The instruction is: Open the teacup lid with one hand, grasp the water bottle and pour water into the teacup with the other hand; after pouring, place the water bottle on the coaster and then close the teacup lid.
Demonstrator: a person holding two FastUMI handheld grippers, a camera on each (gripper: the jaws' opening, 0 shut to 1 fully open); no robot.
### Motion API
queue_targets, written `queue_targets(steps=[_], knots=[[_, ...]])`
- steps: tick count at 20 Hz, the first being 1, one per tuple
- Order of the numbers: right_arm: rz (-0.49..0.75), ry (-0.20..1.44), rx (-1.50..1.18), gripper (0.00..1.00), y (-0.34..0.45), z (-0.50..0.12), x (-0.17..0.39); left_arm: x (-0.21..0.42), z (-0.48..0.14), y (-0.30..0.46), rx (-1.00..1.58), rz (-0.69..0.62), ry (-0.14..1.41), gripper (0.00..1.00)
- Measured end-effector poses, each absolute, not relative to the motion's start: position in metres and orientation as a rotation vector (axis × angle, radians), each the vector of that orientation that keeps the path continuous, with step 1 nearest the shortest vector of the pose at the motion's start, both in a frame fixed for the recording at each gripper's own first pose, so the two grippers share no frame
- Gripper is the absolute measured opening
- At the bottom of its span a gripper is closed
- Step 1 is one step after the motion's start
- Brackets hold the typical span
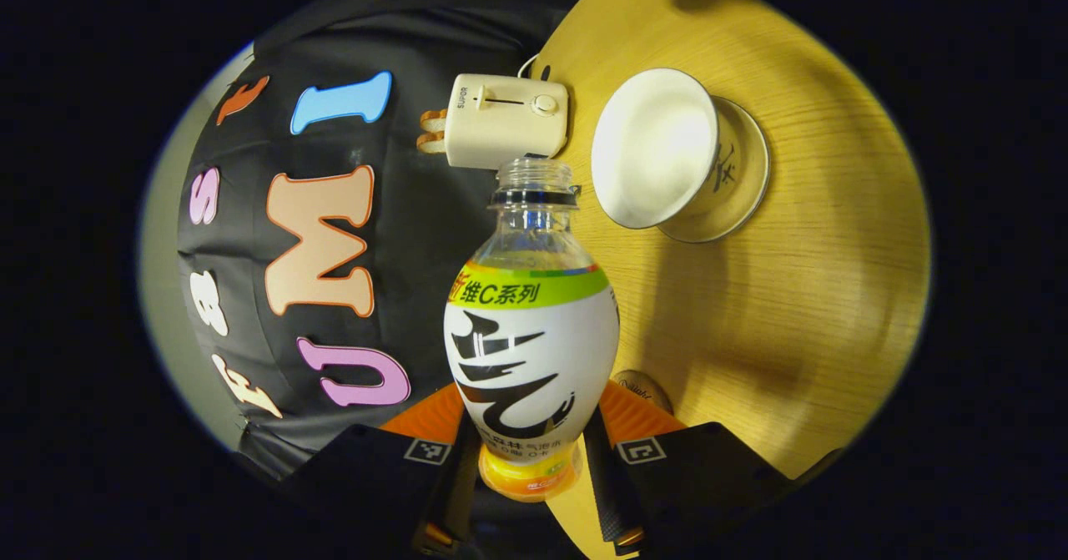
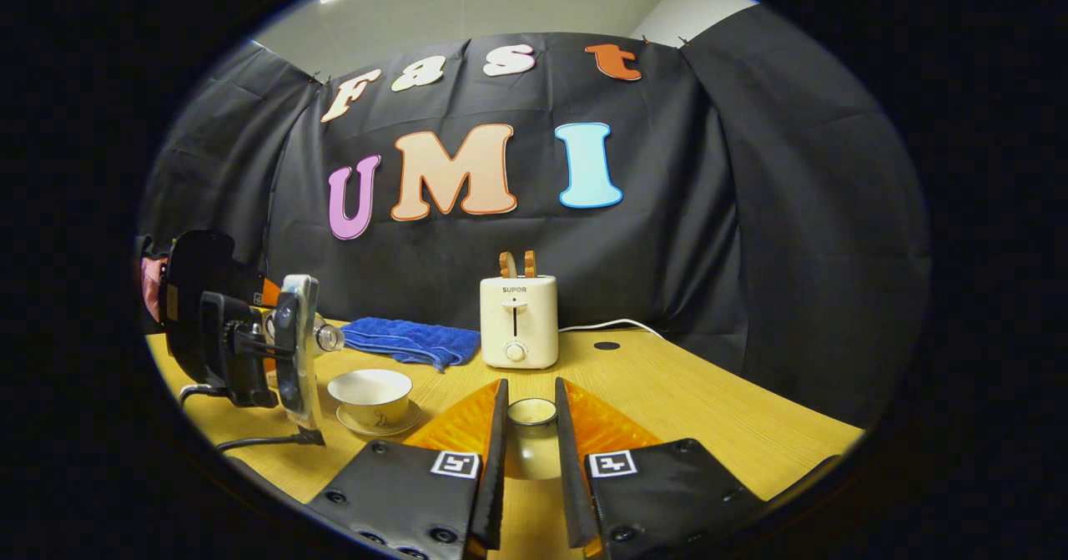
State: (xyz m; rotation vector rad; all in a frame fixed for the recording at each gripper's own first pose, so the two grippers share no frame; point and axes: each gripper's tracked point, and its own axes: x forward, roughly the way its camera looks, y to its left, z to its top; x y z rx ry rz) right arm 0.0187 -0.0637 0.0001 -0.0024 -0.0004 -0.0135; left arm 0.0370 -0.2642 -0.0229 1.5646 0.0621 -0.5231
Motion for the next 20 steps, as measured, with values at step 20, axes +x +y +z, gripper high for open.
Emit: queue_targets(steps=[20], knots=[[-0.013, 0.001, -0.002, 0.34, -0.064, 0.000, 0.020, 0.041, 0.010, -0.265, 1.903, -0.434, -0.042, 0.57]])
